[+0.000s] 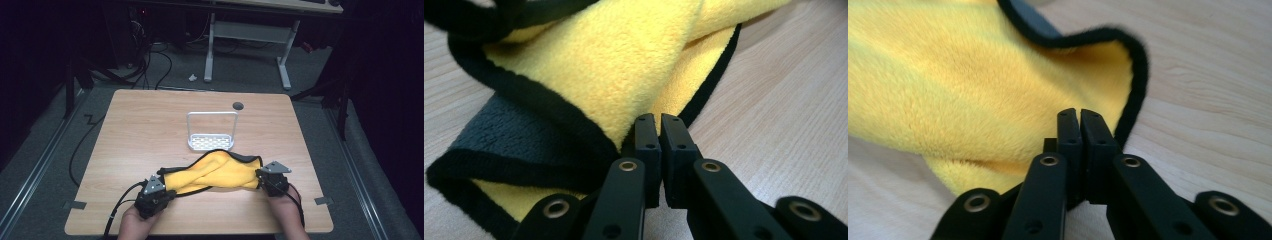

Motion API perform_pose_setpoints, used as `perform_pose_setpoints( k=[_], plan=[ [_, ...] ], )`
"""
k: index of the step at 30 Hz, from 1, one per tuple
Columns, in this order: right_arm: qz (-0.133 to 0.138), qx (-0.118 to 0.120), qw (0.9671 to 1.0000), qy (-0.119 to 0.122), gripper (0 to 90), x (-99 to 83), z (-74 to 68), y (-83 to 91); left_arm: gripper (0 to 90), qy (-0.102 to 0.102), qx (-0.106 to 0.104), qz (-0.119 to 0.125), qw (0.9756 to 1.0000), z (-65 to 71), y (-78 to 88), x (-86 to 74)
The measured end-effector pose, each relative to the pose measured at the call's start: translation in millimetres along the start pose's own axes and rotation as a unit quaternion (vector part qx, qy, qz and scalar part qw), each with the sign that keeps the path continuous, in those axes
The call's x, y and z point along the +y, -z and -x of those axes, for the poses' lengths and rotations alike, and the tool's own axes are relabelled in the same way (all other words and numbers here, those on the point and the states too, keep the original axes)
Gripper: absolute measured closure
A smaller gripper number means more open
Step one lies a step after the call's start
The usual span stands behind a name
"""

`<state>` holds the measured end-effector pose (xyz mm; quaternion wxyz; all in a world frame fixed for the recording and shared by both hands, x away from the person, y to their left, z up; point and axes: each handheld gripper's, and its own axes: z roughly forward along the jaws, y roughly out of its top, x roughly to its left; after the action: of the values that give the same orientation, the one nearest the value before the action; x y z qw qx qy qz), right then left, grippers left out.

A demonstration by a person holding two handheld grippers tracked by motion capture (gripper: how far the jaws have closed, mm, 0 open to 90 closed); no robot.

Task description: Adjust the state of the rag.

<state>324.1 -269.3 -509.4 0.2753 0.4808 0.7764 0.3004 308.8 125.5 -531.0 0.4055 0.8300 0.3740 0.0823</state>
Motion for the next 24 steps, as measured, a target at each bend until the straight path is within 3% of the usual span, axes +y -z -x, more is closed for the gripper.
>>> perform_pose_setpoints(
  k=[6, 9, 12, 15, 19, 21, 24],
  plan=[
    [0.026, 0.025, 0.9992, -0.02, 70.3, -22.5, -13.4, 41.6, 86.7, -0.003, 0.001, 0.003, 1.0, -0.3, -1.3, 0.6],
    [0.004, 0.03, 0.9995, -0.005, 62.3, -34.0, -26.6, 38.3, 86.8, -0.008, 0.001, 0.001, 1.0, -0.3, -1.9, 1.6],
    [-0.011, 0.025, 0.9996, -0.007, 62.9, -33.9, -26.4, 27.8, 87.1, -0.007, 0.001, 0.002, 1.0, -0.1, -2.3, 2.2],
    [-0.017, 0.031, 0.9993, -0.014, 81.1, -30.6, -22.0, 17.8, 87.4, -0.008, 0.004, 0.005, 0.9999, 0.1, -0.6, 3.0],
    [0.032, 0.002, 0.9995, -0.003, 85.1, -15.6, -22.7, 32.7, 87.5, -0.015, 0.006, 0.035, 0.9992, 2.8, 17.8, 11.8],
    [0.058, -0.007, 0.9983, -0.002, 84.9, -6.5, -23.7, 45.8, 87.5, -0.022, 0.01, 0.057, 0.998, 5.1, 32.3, 18.3],
    [0.087, -0.011, 0.9962, 0.003, 84.0, 7.3, -24.0, 63.4, 87.5, -0.016, 0.005, 0.092, 0.9956, 5.6, 52.2, 25.5]
  ],
)
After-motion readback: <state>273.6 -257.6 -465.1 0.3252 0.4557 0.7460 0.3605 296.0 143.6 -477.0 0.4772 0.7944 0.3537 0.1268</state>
